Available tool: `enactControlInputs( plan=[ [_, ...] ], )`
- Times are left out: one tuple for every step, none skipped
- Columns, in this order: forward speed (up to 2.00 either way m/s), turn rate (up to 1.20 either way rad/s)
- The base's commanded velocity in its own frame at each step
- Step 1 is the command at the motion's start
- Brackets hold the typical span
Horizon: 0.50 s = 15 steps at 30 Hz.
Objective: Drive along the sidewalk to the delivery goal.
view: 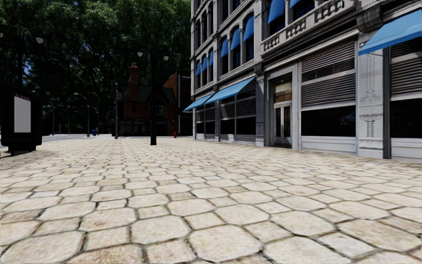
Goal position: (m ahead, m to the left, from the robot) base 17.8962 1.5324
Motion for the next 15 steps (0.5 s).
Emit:
enactControlInputs(
  plan=[
    [2.0, 0.0],
    [2.0, 0.0],
    [2.0, 0.0],
    [2.0, 0.0],
    [2.0, 0.0],
    [2.0, 0.0],
    [2.0, 0.0],
    [2.0, 0.0],
    [2.0, 0.0],
    [2.0, 0.0],
    [2.0, 0.0],
    [2.0, 0.0],
    [2.0, 0.0],
    [2.0, 0.0],
    [2.0, 0.0]
  ],
)
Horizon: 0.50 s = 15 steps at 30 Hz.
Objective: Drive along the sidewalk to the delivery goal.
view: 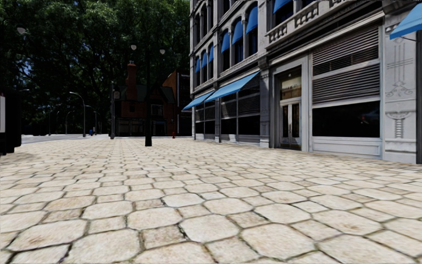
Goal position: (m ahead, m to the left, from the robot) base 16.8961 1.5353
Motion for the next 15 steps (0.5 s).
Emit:
enactControlInputs(
  plan=[
    [2.0, 0.0],
    [2.0, 0.0],
    [2.0, 0.0],
    [2.0, 0.0],
    [2.0, 0.0],
    [2.0, 0.0],
    [2.0, 0.0],
    [2.0, 0.0],
    [2.0, 0.0],
    [2.0, 0.0],
    [2.0, 0.0],
    [2.0, 0.0],
    [2.0, 0.0],
    [2.0, 0.0],
    [2.0, 0.0]
  ],
)
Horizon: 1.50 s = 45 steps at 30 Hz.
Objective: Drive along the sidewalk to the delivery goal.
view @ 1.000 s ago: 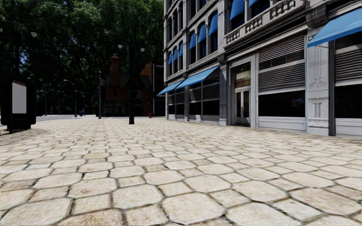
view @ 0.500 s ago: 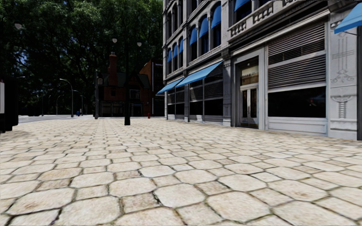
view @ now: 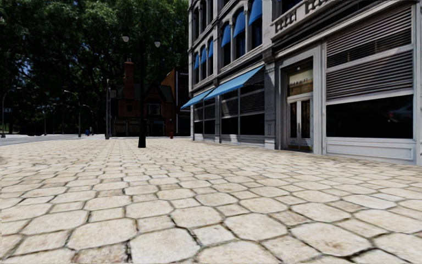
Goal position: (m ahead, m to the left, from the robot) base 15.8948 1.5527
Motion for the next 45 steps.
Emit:
enactControlInputs(
  plan=[
    [2.0, 0.0],
    [2.0, 0.0],
    [2.0, 0.0],
    [2.0, 0.0],
    [2.0, 0.0],
    [2.0, 0.0],
    [2.0, 0.0],
    [2.0, 0.0],
    [2.0, 0.0],
    [2.0, 0.0],
    [2.0, 0.0],
    [2.0, 0.0],
    [2.0, 0.0],
    [2.0, 0.0],
    [2.0, 0.0],
    [2.0, 0.0],
    [2.0, 0.0],
    [2.0, 0.0],
    [2.0, 0.0],
    [2.0, 0.0],
    [2.0, 0.0],
    [2.0, 0.0],
    [2.0, 0.0],
    [2.0, 0.0],
    [2.0, 0.0],
    [2.0, 0.0],
    [2.0, 0.0],
    [2.0, 0.0],
    [2.0, 0.0],
    [2.0, 0.0],
    [2.0, 0.0],
    [2.0, 0.0],
    [2.0, 0.0],
    [2.0, 0.0],
    [2.0, 0.0],
    [2.0, 0.0],
    [2.0, 0.0],
    [2.0, 0.0],
    [2.0, 0.0],
    [2.0, 0.0],
    [2.0, 0.0],
    [2.0, 0.0],
    [2.0, 0.0],
    [2.0, 0.0],
    [2.0, 0.0]
  ],
)
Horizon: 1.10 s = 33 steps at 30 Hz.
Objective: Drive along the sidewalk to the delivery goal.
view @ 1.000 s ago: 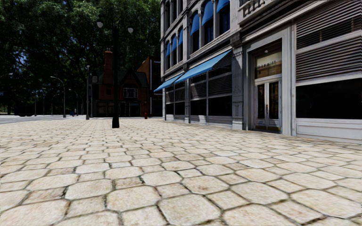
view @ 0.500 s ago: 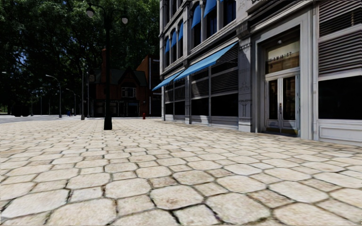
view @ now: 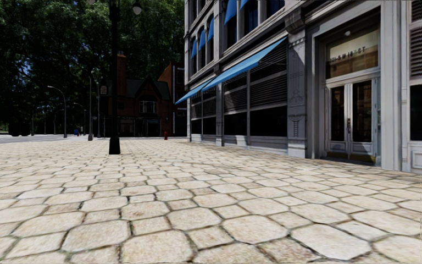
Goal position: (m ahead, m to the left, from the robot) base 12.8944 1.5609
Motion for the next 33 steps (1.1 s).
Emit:
enactControlInputs(
  plan=[
    [2.0, 0.0],
    [2.0, 0.0],
    [2.0, 0.0],
    [2.0, 0.0],
    [2.0, 0.0],
    [2.0, 0.0],
    [2.0, 0.0],
    [2.0, 0.0],
    [2.0, 0.0],
    [2.0, 0.0],
    [2.0, 0.0],
    [2.0, 0.0],
    [2.0, 0.0],
    [2.0, 0.0],
    [2.0, 0.0],
    [2.0, 0.0],
    [2.0, 0.0],
    [2.0, 0.0],
    [2.0, 0.0],
    [2.0, 0.0],
    [2.0, 0.0],
    [2.0, 0.0],
    [2.0, 0.0],
    [2.0, 0.0],
    [2.0, 0.0],
    [2.0, 0.0],
    [2.0, 0.0],
    [2.0, 0.0],
    [2.0, 0.05],
    [2.0, 0.05],
    [2.0, 0.16],
    [2.0, 0.23],
    [2.0, 0.29]
  ],
)
